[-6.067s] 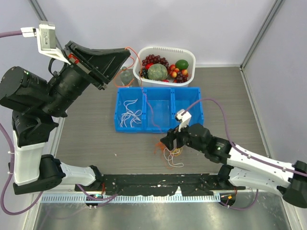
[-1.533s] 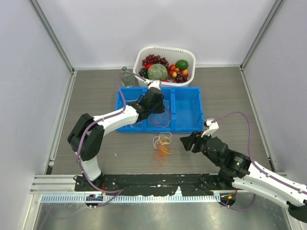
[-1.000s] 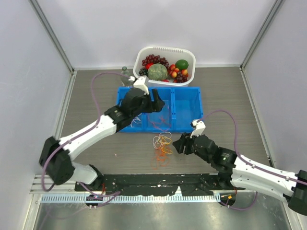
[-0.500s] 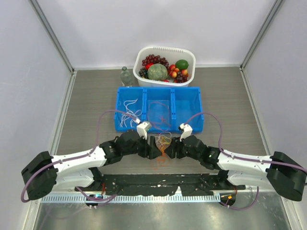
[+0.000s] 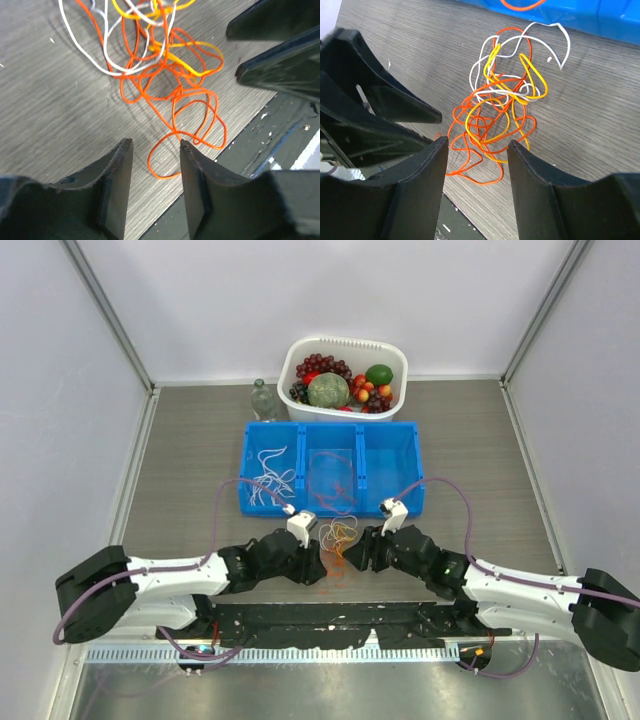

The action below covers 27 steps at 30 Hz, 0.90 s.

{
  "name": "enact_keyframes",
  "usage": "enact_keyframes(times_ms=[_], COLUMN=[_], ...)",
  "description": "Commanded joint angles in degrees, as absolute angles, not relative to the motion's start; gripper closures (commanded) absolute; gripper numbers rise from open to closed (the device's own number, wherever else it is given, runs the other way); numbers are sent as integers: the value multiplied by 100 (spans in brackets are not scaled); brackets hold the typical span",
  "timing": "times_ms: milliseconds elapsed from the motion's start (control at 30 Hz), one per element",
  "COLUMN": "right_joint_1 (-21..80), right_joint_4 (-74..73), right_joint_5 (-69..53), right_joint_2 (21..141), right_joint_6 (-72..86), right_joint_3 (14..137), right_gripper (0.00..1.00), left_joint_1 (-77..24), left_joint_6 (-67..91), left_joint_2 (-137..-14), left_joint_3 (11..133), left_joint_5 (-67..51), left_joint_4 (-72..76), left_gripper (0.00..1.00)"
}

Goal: Untangle the cables

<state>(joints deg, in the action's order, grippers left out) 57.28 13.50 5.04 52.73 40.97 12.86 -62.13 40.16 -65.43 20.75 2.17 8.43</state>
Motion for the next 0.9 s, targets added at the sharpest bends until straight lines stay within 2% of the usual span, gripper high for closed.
enact_keyframes(times_ms=[0,100,233,300,433,667,767,867], right_joint_1=[5739,5748,5748,5748,5748,5748,5748,5748], right_joint_4=[1415,1432,1494,1538,1424,1398,1362,1406], right_joint_5=[668,642,650,607,633,703,668,642], right_joint_2=[5212,5273,5300,5274,5177,5010,5062,5150], right_joint_6=[4140,4148,4227,4236,4236,4271,4289,4298], right_joint_3=[1309,1362,1336,1301,1301,1195,1230,1230], right_gripper=[44,44,44,44,44,44,44,44], left_joint_1=[-6634,-6864,-6952,-6978,-7136,-7444,-7506,-7550], left_joint_6=[4104,4157,4377,4429,4675,4684,4667,4597], left_joint_2=[-6846,-7101,-7610,-7865,-8174,-7709,-7393,-6857], left_joint_3=[2048,2039,2057,2065,2136,2250,2268,2276], left_joint_5=[527,729,861,940,1133,1564,1696,1793], left_joint_4=[1353,1450,1598,1731,1740,1416,1144,801], left_gripper=[48,37,38,44,62,92,100,100])
